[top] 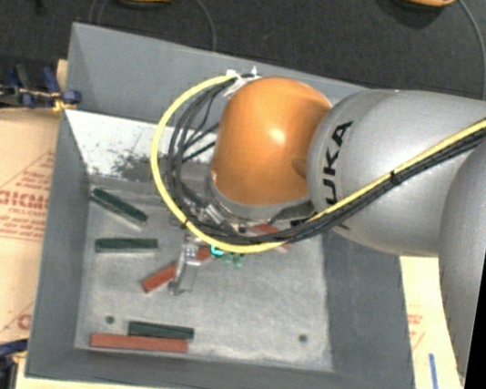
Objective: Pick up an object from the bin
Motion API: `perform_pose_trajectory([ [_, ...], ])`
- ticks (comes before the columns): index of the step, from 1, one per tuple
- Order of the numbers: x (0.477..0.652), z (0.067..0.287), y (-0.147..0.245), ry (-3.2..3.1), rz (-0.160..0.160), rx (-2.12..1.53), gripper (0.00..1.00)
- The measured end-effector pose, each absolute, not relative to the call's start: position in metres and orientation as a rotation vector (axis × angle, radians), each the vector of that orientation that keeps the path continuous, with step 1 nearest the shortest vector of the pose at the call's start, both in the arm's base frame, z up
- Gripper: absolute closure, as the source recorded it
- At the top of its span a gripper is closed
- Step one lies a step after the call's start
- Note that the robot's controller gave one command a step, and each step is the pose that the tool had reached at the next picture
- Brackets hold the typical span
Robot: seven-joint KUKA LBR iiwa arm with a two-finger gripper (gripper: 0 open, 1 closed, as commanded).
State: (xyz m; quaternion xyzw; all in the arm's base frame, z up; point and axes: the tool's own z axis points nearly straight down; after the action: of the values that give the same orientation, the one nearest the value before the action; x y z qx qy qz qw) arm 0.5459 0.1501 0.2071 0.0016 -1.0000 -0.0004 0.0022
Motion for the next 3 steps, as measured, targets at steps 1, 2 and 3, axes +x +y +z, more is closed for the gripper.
perform_pose_trajectory([
  [1,0.547,0.211,0.149,-3.145,-0.003,0.000,0.00],
  [2,0.560,0.164,0.154,-3.153,-0.005,0.027,0.00],
  [3,0.569,0.123,0.158,-3.140,-0.001,-0.129,0.00],
])
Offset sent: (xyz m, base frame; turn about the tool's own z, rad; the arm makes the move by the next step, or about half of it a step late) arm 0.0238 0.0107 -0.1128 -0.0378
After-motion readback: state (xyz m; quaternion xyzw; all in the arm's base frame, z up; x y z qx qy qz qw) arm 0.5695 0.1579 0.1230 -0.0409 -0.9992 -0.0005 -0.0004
